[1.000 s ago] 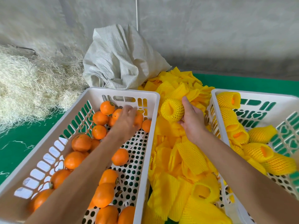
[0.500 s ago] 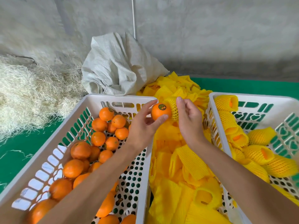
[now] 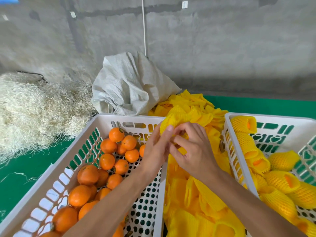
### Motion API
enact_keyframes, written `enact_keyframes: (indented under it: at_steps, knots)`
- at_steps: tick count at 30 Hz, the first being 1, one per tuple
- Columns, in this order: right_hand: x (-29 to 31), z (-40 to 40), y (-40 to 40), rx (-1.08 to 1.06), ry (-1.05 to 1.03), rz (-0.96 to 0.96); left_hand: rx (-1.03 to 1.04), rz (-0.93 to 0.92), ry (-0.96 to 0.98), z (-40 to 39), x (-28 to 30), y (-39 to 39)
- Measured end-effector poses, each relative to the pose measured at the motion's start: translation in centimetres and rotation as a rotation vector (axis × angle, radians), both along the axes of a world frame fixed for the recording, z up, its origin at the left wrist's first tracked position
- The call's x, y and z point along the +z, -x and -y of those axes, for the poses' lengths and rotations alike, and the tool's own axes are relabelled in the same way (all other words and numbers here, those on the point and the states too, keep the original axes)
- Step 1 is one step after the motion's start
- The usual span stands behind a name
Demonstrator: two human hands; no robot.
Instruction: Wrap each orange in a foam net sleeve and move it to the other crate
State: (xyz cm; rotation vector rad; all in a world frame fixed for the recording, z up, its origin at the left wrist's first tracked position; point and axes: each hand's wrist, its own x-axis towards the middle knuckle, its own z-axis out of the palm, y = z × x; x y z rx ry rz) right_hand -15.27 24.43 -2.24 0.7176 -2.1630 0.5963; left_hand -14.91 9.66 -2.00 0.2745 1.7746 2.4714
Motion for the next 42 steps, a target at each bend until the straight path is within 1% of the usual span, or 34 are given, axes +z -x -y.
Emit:
enact_keyframes:
  at_steps: [3, 6, 8, 11, 13, 16, 20, 21, 23, 25, 29, 31, 34, 36, 38, 40, 42]
  knots:
    - [0.0, -0.2, 0.0, 0.061, 0.000, -0.010, 0.035, 0.019, -0.035, -0.2, -0.4, 0.0]
    - [-0.2, -0.2, -0.1, 0.093, 0.158, 0.088, 0.057, 0.126, -0.163, 0.1, -0.4, 0.2]
    - [-0.4, -0.1, -0.1, 0.088, 0.310, 0.175, 0.039, 0.138, -0.222, 0.0, -0.3, 0.4]
    - [-0.4, -0.3, 0.0, 0.045, 0.525, 0.314, 0.030, 0.183, -0.223, -0.1, 0.0, 0.5]
    - [-0.5, -0.5, 0.3, 0.018, 0.567, 0.408, 0.062, 0.184, -0.201, 0.0, -0.1, 0.6]
    - [-0.6, -0.5, 0.6, 0.085, 0.595, 0.541, 0.099, 0.180, -0.126, 0.1, -0.2, 0.6]
    - [-0.5, -1.1, 1.2, 0.148, 0.809, 0.711, 0.054, 0.182, -0.097, 0.4, 0.0, 0.6]
    - [-0.4, -1.4, 1.5, 0.162, 0.820, 0.741, 0.037, 0.174, -0.092, 0.5, 0.1, 0.6]
    - [-0.4, -1.8, 1.7, 0.201, 0.795, 0.767, -0.011, 0.154, -0.094, 0.8, 0.4, 0.6]
    - [-0.3, -1.8, 1.7, 0.222, 0.820, 0.779, -0.049, 0.163, -0.132, 0.9, 0.6, 0.4]
    - [-0.2, -1.8, 1.8, 0.126, 0.752, 0.655, -0.057, 0.205, -0.207, 0.7, 0.4, 0.2]
    - [-0.2, -1.9, 1.8, 0.134, 0.786, 0.658, -0.072, 0.200, -0.204, 0.6, 0.5, 0.2]
    - [-0.4, -1.9, 1.9, 0.191, 0.900, 0.743, -0.088, 0.218, -0.199, 0.4, 0.9, 0.0]
    - [-0.6, -1.8, 2.0, 0.239, 1.009, 0.794, -0.112, 0.225, -0.204, 0.3, 1.1, -0.1]
    - [-1.2, -1.4, 2.0, 0.261, 1.149, 0.804, -0.145, 0.216, -0.207, 0.1, 1.2, -0.2]
    - [-2.0, -1.3, 2.2, 0.203, 1.293, 0.783, -0.179, 0.203, -0.212, 0.0, 0.5, -0.1]
    - [-2.4, -1.5, 2.4, 0.145, 1.340, 0.738, -0.204, 0.180, -0.197, -0.2, -0.1, 0.1]
